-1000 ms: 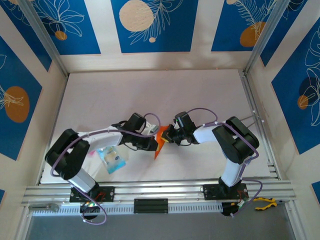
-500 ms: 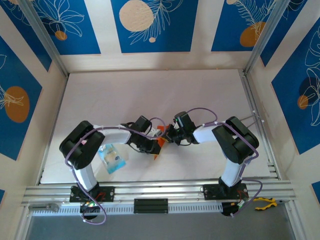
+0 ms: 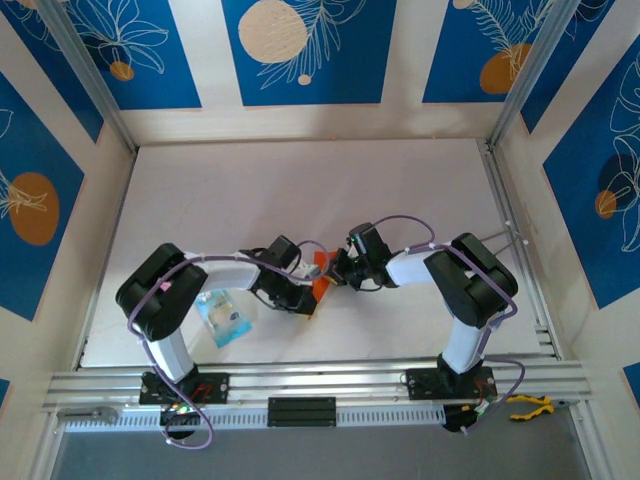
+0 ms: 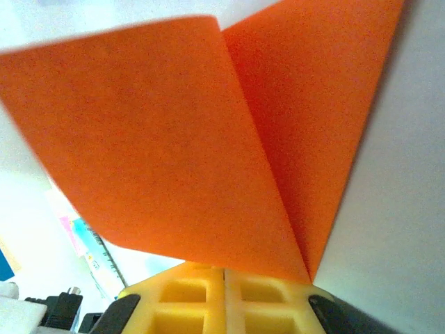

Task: Fold a paper plane with a square sheet of paper (pick it up from the middle)
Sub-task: Fold the wing for the fifth time at the center of the table.

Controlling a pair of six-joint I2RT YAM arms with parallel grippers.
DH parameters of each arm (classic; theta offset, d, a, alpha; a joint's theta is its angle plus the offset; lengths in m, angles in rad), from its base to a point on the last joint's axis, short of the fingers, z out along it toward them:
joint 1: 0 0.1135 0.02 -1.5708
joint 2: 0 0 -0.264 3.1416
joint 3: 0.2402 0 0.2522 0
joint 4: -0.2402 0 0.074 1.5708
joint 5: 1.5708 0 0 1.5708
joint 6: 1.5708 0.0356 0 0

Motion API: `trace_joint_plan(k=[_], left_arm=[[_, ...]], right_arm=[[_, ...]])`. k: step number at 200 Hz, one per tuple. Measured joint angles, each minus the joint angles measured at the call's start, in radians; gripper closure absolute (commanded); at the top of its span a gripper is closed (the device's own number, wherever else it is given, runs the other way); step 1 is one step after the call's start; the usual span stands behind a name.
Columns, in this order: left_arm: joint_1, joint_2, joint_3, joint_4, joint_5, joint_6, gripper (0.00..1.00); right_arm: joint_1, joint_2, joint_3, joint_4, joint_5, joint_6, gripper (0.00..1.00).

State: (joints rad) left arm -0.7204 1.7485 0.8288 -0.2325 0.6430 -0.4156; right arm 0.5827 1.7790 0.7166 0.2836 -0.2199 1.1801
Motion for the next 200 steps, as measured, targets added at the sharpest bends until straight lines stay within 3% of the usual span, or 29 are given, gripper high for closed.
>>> trace_joint_plan(k=[66, 126, 200], left_arm=[[0.000, -0.060, -0.056, -0.051, 0.004, 0.003, 0.95], [0.016, -0.238, -0.062, -0.032, -0.021, -0.036, 0.97], [0.038, -0.030, 0.064, 0.130, -0.031, -0.143, 0.96]], right_arm=[[0.000, 0.000, 0.002, -0.004, 0.002, 0.000, 0.98], [0.001, 0.000, 0.002, -0.004, 0.003, 0.000, 0.98], [0.001, 0.005, 0.008, -0.005, 0.003, 0.007, 0.98]])
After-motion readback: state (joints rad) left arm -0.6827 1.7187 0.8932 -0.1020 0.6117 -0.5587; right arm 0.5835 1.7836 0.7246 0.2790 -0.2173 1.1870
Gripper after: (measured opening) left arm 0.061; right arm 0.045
